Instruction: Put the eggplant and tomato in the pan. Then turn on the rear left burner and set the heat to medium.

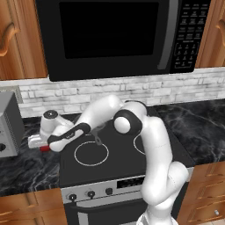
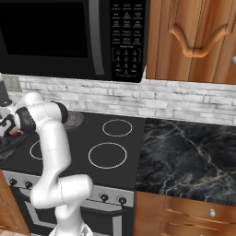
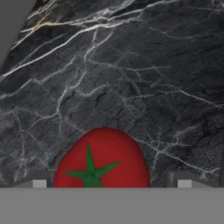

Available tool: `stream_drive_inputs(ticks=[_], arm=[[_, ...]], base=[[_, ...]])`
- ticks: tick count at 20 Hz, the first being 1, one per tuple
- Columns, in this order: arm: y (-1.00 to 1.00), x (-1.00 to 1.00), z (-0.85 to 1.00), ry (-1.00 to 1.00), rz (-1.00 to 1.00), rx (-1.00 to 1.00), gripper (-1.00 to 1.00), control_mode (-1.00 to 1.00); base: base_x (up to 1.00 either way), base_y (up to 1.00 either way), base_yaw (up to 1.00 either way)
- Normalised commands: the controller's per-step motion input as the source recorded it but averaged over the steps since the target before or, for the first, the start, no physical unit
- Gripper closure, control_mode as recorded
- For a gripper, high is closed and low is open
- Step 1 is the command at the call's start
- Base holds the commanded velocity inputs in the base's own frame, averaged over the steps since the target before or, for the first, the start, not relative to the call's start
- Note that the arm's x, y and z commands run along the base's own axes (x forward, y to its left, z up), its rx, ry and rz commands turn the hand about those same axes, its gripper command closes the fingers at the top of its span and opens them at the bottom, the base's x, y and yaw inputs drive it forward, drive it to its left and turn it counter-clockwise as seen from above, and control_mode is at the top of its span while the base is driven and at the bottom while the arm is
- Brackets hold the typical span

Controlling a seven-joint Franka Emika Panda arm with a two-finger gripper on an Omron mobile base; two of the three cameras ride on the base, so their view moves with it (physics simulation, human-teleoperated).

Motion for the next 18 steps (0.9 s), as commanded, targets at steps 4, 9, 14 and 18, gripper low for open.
stream_drive_inputs(ticks=[4,9,14,18], arm=[[0.00,0.00,-0.03,0.02,0.00,0.00,-1.00,-1.00],[0.00,0.00,0.00,0.00,0.00,0.00,1.00,-1.00],[-0.03,0.00,0.07,0.00,0.00,0.00,1.00,-1.00],[-0.42,0.00,0.87,-0.08,0.00,0.00,1.00,-1.00]], base=[[0.00,0.00,0.00],[0.00,0.00,0.00],[0.00,0.00,0.00],[0.00,0.00,0.00]])
